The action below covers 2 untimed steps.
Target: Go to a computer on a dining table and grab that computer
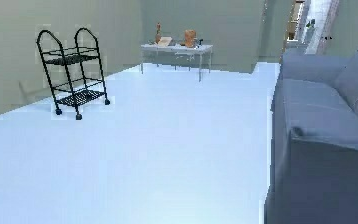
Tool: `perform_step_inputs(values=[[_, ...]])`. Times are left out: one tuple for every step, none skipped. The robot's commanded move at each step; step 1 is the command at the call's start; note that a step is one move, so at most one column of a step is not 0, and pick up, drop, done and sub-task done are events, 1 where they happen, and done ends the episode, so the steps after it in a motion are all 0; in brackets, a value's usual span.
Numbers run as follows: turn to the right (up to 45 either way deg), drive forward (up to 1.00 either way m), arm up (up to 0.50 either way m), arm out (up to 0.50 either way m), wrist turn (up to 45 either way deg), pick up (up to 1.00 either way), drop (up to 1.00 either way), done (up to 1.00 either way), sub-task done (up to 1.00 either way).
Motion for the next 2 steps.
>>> perform_step_inputs(values=[[0.0,0.8,0.0,0.0,0.0,0.0,0.0,0.0,0.0],[21.0,0.0,0.0,0.0,0.0,0.0,0.0,0.0,0.0]])
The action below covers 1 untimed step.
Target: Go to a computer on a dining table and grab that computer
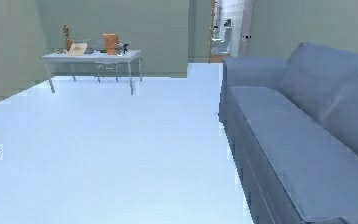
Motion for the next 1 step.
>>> perform_step_inputs(values=[[0.0,1.0,0.0,0.0,0.0,0.0,0.0,0.0,0.0]])
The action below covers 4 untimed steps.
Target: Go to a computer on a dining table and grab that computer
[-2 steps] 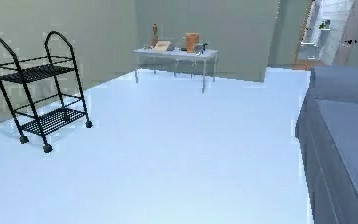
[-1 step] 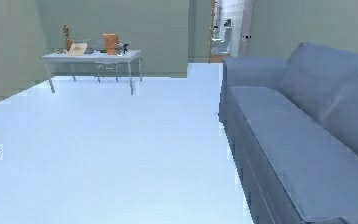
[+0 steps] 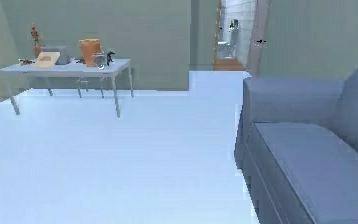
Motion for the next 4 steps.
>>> perform_step_inputs(values=[[3.0,0.0,0.0,0.0,0.0,0.0,0.0,0.0,0.0],[0.0,1.0,0.0,0.0,0.0,0.0,0.0,0.0,0.0],[0.0,1.0,0.0,0.0,0.0,0.0,0.0,0.0,0.0],[0.0,0.2,0.0,0.0,0.0,0.0,0.0,0.0,0.0]])
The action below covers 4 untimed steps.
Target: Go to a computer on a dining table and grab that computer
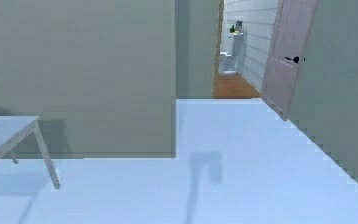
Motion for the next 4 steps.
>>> perform_step_inputs(values=[[36.0,0.0,0.0,0.0,0.0,0.0,0.0,0.0,0.0],[0.0,0.05,0.0,0.0,0.0,0.0,0.0,0.0,0.0],[-15.0,0.0,0.0,0.0,0.0,0.0,0.0,0.0,0.0],[0.0,1.0,0.0,0.0,0.0,0.0,0.0,0.0,0.0]])
